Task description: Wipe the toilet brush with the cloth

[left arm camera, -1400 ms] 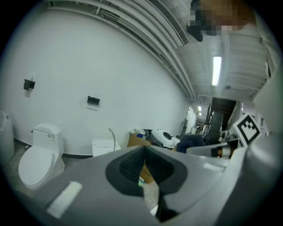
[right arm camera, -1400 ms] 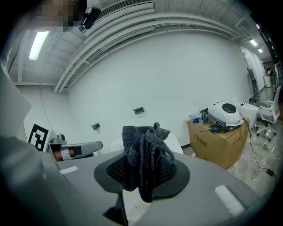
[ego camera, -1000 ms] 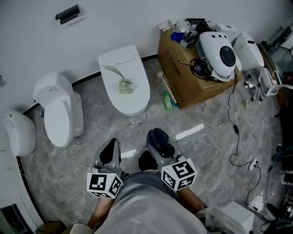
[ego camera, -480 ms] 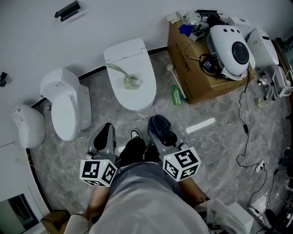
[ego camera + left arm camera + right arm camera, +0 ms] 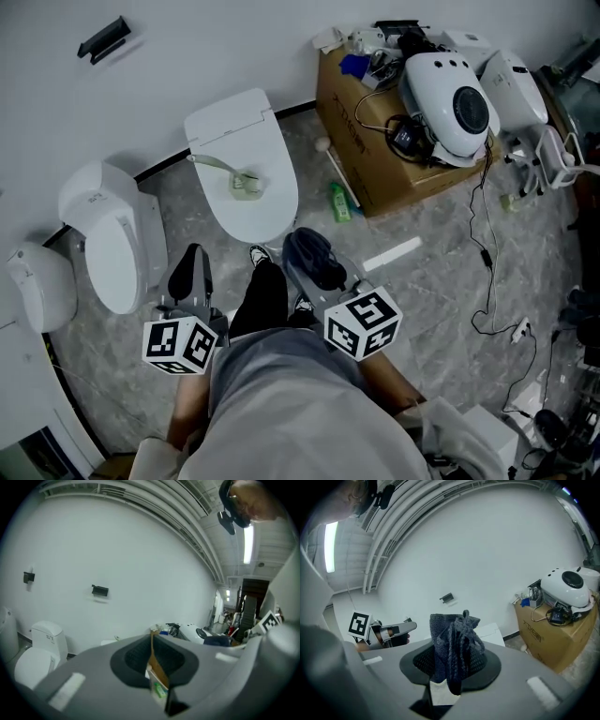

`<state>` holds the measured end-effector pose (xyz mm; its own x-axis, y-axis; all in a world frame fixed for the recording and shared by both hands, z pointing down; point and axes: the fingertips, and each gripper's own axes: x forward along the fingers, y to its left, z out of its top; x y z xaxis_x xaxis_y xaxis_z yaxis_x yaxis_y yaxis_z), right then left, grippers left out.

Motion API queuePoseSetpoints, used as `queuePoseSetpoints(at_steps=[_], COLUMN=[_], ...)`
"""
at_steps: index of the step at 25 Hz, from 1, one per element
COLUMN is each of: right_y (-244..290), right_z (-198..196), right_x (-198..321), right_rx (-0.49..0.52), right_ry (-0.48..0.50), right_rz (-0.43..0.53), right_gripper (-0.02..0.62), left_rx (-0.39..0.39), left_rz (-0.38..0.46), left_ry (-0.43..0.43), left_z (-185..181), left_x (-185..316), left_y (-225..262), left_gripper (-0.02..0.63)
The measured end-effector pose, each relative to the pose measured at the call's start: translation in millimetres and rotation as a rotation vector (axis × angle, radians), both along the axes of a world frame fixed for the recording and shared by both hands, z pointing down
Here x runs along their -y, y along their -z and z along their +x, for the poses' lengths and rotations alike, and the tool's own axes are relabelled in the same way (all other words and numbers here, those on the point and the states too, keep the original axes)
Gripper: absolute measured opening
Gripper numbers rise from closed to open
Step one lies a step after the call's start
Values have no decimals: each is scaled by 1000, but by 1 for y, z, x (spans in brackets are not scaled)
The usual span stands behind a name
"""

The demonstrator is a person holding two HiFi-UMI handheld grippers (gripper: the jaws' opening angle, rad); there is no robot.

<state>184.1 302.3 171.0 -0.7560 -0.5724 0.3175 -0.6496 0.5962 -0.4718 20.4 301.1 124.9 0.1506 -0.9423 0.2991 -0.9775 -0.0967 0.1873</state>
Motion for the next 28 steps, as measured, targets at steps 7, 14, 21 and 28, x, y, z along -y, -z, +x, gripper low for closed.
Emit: queuePoseSetpoints(at_steps=[7, 14, 21, 28], right_y=[-4, 0, -1, -12], right_z=[-34, -97, -160, -176], right_x=[60, 122, 162, 208], right_rx=[-60, -85, -140, -193], right_ry=[31, 103, 186, 152], right_rz=[-9, -3, 23, 17], right_gripper=[107, 107, 104, 94], left_rx=[-31, -56, -115, -205], left_rz=[-5, -56, -122, -211], left_ry=[45, 39, 20, 21], left_z=[-48, -107, -150, -162], left_x=[66, 132, 181, 219], left_y=[-8, -25, -68, -121], left_gripper=[0, 0, 0, 0])
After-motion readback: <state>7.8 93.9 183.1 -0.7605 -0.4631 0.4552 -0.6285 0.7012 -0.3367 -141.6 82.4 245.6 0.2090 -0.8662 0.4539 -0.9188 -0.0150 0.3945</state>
